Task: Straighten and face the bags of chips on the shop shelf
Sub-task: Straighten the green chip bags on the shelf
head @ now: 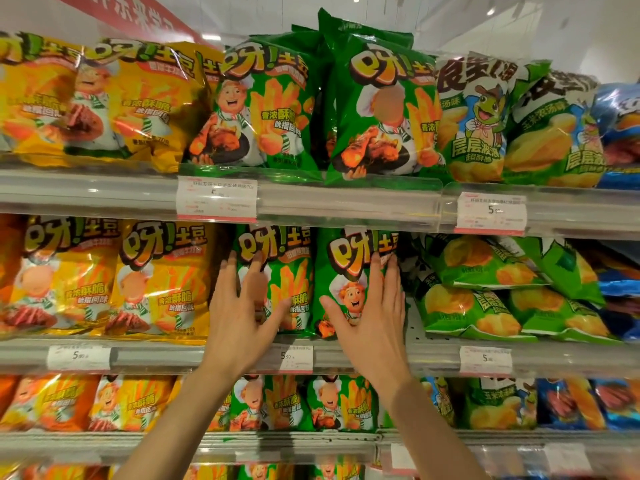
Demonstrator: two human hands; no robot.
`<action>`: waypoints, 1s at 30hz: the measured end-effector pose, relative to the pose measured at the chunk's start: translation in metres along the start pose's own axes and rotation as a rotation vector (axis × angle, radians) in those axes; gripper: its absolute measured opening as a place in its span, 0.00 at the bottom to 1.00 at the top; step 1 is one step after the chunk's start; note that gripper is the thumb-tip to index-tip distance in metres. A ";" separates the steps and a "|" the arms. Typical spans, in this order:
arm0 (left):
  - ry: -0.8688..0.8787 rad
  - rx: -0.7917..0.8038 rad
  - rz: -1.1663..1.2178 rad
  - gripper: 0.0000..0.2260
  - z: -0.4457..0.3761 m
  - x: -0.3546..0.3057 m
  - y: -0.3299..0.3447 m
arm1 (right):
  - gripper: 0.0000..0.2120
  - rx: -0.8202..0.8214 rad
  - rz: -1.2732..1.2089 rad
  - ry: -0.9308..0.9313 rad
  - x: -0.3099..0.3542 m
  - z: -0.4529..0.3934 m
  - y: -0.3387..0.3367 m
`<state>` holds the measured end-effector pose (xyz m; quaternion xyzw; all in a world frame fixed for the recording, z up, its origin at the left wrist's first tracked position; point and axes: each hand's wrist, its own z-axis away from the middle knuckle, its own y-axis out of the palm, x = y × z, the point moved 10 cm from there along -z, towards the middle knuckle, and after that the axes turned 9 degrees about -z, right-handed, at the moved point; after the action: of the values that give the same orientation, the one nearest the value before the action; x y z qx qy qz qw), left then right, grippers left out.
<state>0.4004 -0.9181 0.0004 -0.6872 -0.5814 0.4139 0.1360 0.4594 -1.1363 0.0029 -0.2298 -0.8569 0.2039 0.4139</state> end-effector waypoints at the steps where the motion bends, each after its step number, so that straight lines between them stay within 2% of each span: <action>1: 0.001 -0.010 0.010 0.34 0.001 0.000 -0.004 | 0.46 0.023 -0.058 0.022 -0.001 0.002 -0.005; 3: 0.008 -0.052 0.050 0.29 0.006 0.000 -0.017 | 0.43 0.061 -0.118 0.098 -0.009 0.008 -0.015; 6: 0.012 -0.151 0.147 0.21 0.018 0.000 -0.041 | 0.35 0.025 -0.182 0.133 -0.018 0.025 -0.034; 8: -0.020 -0.144 0.255 0.16 0.028 0.002 -0.050 | 0.28 0.027 -0.218 0.196 -0.026 0.042 -0.041; 10: -0.069 0.000 0.385 0.14 0.038 0.002 -0.043 | 0.21 0.079 -0.232 0.312 -0.036 0.062 -0.041; 13: -0.134 0.310 0.543 0.15 0.062 0.002 -0.011 | 0.06 0.077 -0.278 0.343 -0.048 0.089 -0.043; 14: -0.153 0.377 0.559 0.14 0.071 0.004 -0.001 | 0.04 0.082 -0.302 0.371 -0.055 0.099 -0.043; 17: -0.210 0.467 0.575 0.11 0.097 0.008 0.020 | 0.07 0.091 -0.343 0.481 -0.083 0.128 -0.046; 23: -0.347 0.454 0.593 0.10 0.133 -0.014 0.046 | 0.07 0.045 -0.354 0.561 -0.130 0.150 -0.081; 30: -0.384 0.395 0.624 0.08 0.138 -0.104 0.084 | 0.06 0.082 -0.427 0.560 -0.190 0.129 -0.134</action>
<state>0.3593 -1.0777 -0.0985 -0.7014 -0.2697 0.6593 0.0223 0.4304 -1.3722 -0.1157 -0.0759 -0.7300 0.0762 0.6749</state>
